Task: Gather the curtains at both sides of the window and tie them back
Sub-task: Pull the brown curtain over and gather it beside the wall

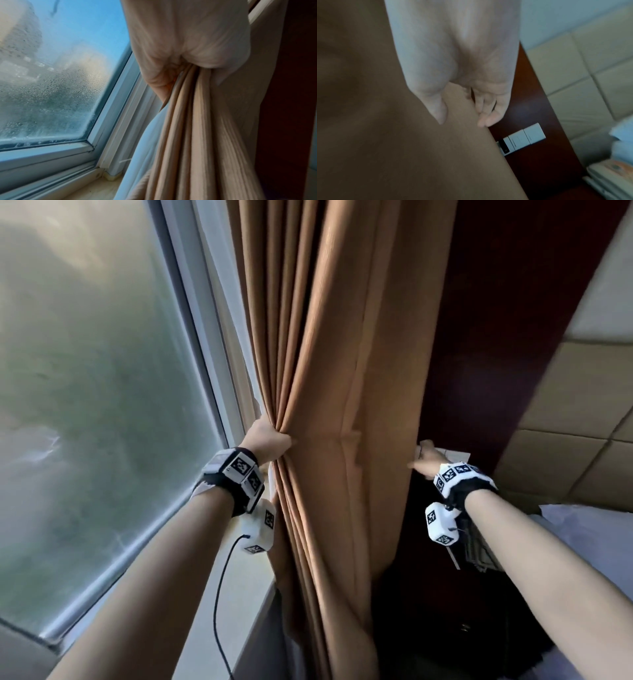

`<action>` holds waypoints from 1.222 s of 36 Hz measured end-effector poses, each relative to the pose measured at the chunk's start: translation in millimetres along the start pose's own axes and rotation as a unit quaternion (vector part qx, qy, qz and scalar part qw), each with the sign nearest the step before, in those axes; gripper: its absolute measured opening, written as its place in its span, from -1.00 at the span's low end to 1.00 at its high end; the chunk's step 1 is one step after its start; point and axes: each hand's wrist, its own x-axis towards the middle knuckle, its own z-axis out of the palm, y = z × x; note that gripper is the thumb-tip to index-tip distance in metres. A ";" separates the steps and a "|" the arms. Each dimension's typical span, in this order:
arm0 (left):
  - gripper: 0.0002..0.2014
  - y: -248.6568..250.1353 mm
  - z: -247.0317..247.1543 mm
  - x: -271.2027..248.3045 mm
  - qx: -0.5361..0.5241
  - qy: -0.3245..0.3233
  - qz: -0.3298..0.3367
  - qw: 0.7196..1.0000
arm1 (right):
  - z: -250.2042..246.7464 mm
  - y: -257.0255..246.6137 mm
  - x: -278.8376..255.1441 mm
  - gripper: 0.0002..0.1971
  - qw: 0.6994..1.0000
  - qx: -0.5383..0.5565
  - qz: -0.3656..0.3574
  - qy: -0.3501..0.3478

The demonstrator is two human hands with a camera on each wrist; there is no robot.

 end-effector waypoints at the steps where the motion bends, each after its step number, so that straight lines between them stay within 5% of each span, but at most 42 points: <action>1: -0.42 -1.7 -1.4 5.4 0.005 -0.002 0.002 1.000 | 0.8 -2.9 14.3 -0.22 0.999 0.023 0.022 0.014; 4: -0.43 -10.3 -4.8 22.5 0.019 0.006 0.004 1.000 | 7.7 -12.3 53.6 0.06 0.995 0.068 0.050 0.059; 10: -0.43 -32.0 -13.3 54.7 0.018 0.034 0.001 0.999 | 8.7 -29.3 112.3 0.23 0.980 0.170 0.047 0.096; 14: -0.45 -37.8 -12.8 61.4 0.006 0.026 0.006 1.000 | 7.5 -37.8 131.0 0.10 0.954 0.273 0.042 0.116; 16: -0.46 -38.8 -12.9 62.7 -0.002 0.016 0.008 1.000 | 10.1 -45.7 131.2 -0.16 0.954 0.273 0.034 0.120; 20: -0.48 -35.3 -13.5 61.9 -0.002 0.008 0.014 1.000 | 30.1 -60.5 103.4 -0.54 0.972 0.192 0.025 0.135; 27: -0.56 -22.4 -4.4 52.4 0.012 0.019 0.028 0.999 | 92.8 -40.7 -7.6 -0.56 0.958 0.067 -0.067 0.270; 33: -0.65 -10.1 2.3 36.1 0.031 0.015 0.023 0.999 | 93.4 -14.2 -109.2 -0.59 0.942 0.028 -0.075 0.326; 38: -0.62 4.9 15.4 11.1 0.047 0.006 0.034 0.998 | 115.6 -34.4 -171.1 -0.62 0.934 -0.061 -0.204 0.288; 41: -0.65 10.7 27.3 -4.3 0.055 -0.003 0.056 0.997 | 129.1 -55.8 -180.9 -0.61 0.936 -0.105 -0.206 0.265; 44: -0.41 16.7 31.4 -20.5 0.009 -0.043 0.068 0.997 | 131.6 -77.6 -184.1 -0.58 0.937 -0.149 -0.200 0.243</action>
